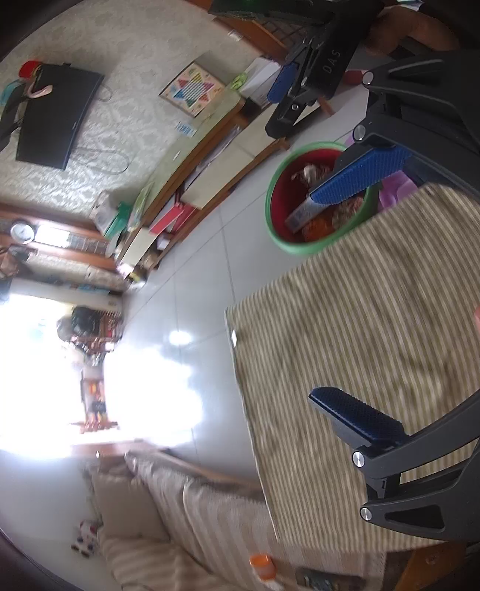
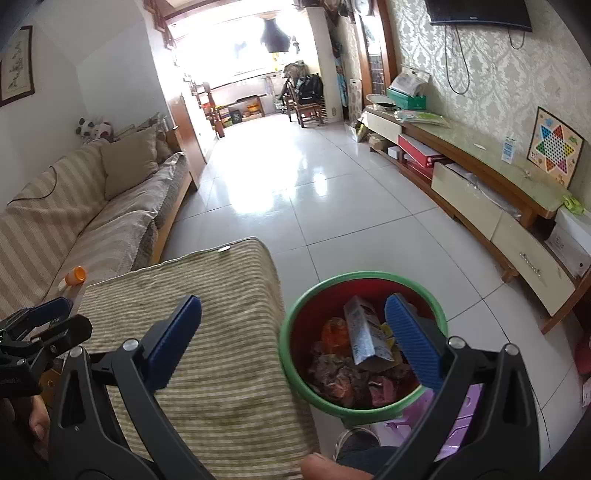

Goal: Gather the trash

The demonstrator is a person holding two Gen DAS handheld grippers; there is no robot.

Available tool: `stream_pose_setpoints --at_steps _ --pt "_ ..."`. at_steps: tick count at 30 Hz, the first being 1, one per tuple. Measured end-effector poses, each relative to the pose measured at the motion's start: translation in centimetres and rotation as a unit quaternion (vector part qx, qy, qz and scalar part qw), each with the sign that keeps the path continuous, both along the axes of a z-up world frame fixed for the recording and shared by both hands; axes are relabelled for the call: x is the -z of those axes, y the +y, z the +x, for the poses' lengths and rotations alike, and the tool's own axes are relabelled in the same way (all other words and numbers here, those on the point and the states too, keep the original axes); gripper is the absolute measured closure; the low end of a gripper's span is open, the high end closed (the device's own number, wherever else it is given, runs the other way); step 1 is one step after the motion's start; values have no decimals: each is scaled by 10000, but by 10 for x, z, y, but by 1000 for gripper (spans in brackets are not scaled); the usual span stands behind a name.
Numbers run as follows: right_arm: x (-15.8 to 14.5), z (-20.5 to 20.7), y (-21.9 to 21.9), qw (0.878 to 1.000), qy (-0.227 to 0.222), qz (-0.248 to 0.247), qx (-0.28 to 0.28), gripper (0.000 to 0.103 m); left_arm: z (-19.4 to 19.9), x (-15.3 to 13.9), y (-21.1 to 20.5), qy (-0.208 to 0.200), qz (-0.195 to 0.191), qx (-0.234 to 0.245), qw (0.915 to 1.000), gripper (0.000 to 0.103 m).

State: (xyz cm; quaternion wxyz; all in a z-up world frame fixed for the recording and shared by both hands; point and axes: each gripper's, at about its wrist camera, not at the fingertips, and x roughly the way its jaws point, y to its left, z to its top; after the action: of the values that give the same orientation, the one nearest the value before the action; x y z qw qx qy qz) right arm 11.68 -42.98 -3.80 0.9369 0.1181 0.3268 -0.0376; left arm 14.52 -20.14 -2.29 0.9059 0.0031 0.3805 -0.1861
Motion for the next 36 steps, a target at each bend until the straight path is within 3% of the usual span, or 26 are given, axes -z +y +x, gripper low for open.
stream_pose_setpoints --at_steps 8,15,21,28,36 --pt "-36 -20 96 9973 -271 -206 -654 5 -53 -25 95 -497 136 -826 9953 8" --pt "-57 -35 150 9918 -476 -391 -1122 5 -83 -25 150 -526 106 -1324 9897 8" --pt "-63 -46 181 9876 -487 -498 -1405 5 -105 -28 176 -729 428 -1589 9837 8" --pt "-63 -56 204 9853 -465 -463 -1578 5 -119 -41 192 -806 318 -2006 9758 8" --pt "-63 -59 216 9835 -466 -579 -1651 5 -124 -44 194 -874 308 -2068 9740 8"
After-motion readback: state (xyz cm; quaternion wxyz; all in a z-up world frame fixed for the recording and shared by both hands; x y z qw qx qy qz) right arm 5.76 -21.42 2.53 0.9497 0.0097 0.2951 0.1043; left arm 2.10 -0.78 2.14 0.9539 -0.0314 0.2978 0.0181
